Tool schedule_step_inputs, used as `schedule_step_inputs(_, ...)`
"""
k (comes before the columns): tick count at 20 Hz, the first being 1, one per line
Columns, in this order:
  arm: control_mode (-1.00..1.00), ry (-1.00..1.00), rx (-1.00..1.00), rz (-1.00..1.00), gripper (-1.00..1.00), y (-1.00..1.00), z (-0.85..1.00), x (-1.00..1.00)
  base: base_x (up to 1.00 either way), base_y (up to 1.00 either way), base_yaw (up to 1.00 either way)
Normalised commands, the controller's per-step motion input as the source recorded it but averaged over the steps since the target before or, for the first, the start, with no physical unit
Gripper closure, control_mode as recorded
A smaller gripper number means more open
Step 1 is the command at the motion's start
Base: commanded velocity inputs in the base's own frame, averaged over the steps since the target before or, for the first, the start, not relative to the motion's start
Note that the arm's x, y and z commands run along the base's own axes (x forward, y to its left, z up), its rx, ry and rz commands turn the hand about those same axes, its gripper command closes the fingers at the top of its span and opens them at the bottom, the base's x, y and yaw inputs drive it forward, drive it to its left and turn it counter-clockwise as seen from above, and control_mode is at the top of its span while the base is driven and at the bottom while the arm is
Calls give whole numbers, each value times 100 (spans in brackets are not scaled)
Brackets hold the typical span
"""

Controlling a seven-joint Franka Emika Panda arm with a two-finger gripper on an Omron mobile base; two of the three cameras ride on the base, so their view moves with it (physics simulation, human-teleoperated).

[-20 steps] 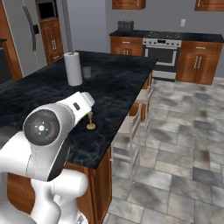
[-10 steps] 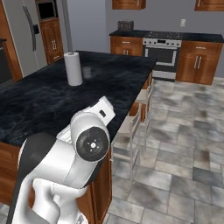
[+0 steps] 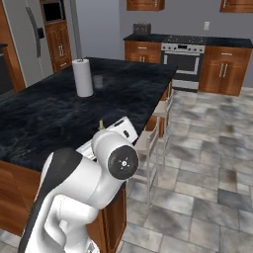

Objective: Pick the candle and candle from the dining table and place them in the open cabinet. Close the cabinet after placing the objects.

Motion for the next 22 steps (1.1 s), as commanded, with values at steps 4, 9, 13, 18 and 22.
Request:
schedule_step_inputs(4,-100,8,6,0,-100,0,-34,30,0,0,0)
schedule_step_inputs(9,-100,2,2,1,-100,0,-23,28,0,0,0)
schedule_step_inputs(13,-100,-3,0,9,-100,1,-15,29,0,0,0)
schedule_step_inputs(18,-100,-5,0,18,-100,2,-8,24,0,0,0)
schedule_step_inputs(22,-100,-1,0,30,-100,1,-15,18,0,0,0)
